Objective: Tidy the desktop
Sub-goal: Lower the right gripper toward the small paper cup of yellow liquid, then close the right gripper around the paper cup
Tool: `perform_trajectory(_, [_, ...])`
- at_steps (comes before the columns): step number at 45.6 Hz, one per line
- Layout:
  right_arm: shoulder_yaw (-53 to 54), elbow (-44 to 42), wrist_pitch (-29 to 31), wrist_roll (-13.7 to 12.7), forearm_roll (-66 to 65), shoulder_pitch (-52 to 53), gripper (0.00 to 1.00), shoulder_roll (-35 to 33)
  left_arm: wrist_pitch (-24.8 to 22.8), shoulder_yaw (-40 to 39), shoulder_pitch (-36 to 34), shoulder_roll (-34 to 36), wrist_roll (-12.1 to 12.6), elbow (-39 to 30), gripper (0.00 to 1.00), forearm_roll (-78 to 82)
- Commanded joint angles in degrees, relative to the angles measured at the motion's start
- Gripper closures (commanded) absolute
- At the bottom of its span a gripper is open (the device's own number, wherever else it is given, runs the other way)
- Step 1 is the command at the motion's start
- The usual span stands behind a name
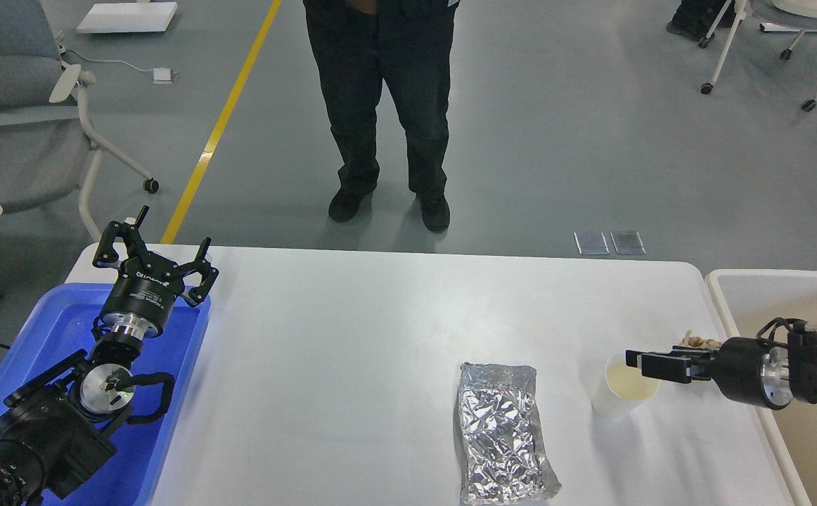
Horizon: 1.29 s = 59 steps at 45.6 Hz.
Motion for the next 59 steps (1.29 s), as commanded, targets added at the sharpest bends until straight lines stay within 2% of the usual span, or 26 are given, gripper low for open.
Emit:
perform_trajectory(1, [-1.01, -1.49, -1.00, 0.00, -0.40, -0.57, 0.01, 0.73, 0.00, 0.00, 0.00, -0.05, 0.00, 0.00, 0.00, 0.00])
perform_trajectory(21, [-0.93, -2.98, -1.17, 1.23, 0.56, -2.07, 0.02, 3.10, 0.00, 0.00, 0.00, -0.05, 0.00, 0.00, 0.00, 0.00])
perform_trajectory(31, [-0.93, -5.35, -1.26, 2.28, 0.56, -3.47, 0.18, 4.42, 0.00, 0.00, 0.00, 0.04, 0.00, 0.00, 0.00, 0.00])
perform_trajectory(47, [-1.01, -9.40, -1.53, 2.28, 0.47, -4.71, 0.22, 6.71, 0.00, 0.00, 0.00, -0.05, 0.00, 0.00, 0.00, 0.00])
perform_trajectory(59, [-1.10, -9.75, -1.53, 2.28, 0.30, -4.88, 0.30, 6.79, 0.00, 0.00, 0.00, -0.05, 0.00, 0.00, 0.00, 0.00])
